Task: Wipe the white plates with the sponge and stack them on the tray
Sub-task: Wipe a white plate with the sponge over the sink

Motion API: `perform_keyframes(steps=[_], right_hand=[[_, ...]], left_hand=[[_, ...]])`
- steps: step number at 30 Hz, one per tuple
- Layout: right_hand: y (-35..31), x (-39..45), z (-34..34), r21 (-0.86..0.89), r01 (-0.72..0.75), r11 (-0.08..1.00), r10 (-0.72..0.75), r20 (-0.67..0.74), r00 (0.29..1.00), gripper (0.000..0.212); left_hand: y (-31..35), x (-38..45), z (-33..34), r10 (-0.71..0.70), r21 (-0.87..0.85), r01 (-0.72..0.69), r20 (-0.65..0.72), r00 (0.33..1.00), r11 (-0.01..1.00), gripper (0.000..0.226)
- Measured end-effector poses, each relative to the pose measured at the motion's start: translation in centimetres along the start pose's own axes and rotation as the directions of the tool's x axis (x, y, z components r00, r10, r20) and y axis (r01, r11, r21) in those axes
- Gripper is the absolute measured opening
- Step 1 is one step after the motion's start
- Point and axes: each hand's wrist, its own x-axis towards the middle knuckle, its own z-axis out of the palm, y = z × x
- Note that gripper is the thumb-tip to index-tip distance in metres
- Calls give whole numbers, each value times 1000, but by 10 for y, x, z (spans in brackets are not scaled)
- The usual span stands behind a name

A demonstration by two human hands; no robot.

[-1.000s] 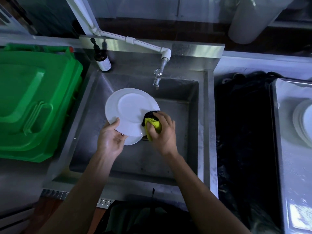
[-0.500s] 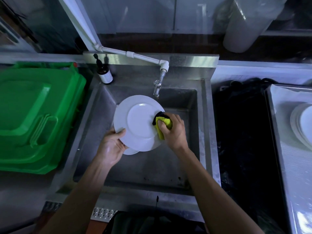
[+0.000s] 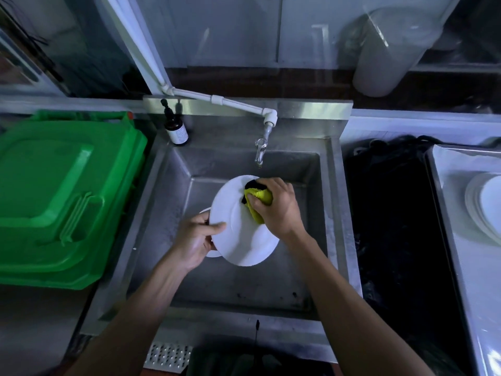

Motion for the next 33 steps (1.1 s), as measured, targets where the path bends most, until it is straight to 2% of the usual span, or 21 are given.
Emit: perform_keyframes(steps=[4, 8, 10, 15, 19, 22, 24, 26, 28, 30, 33], right_hand=[[-17, -8, 8, -55, 51, 997, -54, -48, 997, 33], [-29, -17, 13, -93, 66, 993, -75, -97, 992, 31], [-32, -23, 15, -108, 66, 992, -78, -112, 991, 30], [-35, -37, 9, -181, 36, 983, -73, -203, 976, 24], [-30, -51, -9, -274, 13, 962, -87, -260, 962, 28], [-24, -65, -29, -342, -20, 940, -77, -268, 960, 34], [-18, -76, -46, -382, -62, 922, -50, -276, 960, 41], [-9, -86, -63, -398, -95, 912, -37, -312, 949, 42], [3, -96, -81, -401, -125, 907, -27, -352, 936, 38], [17, -106, -101, -400, -147, 905, -23, -391, 920, 36], [41, -119, -135, -413, -169, 895, -33, -440, 897, 38]], left_hand=[[10, 1, -4, -3, 43, 2, 18, 1000, 999, 44], [17, 7, -5, 37, 160, -45, 50, 998, 986, 21], [19, 13, -4, 75, 244, -88, 60, 995, 966, 21], [24, 25, 0, 144, 458, -217, 189, 971, 862, 21], [29, 32, 9, 154, 562, -277, 256, 954, 779, 18], [37, 36, 25, 207, 684, -409, 361, 909, 604, 7], [41, 35, 40, 256, 741, -507, 437, 862, 440, 20], [42, 34, 57, 299, 738, -599, 523, 799, 311, 31], [41, 32, 76, 327, 730, -661, 590, 738, 175, 23], [40, 32, 96, 356, 708, -705, 649, 672, 40, 35], [40, 38, 135, 335, 653, -755, 725, 602, -58, 47]])
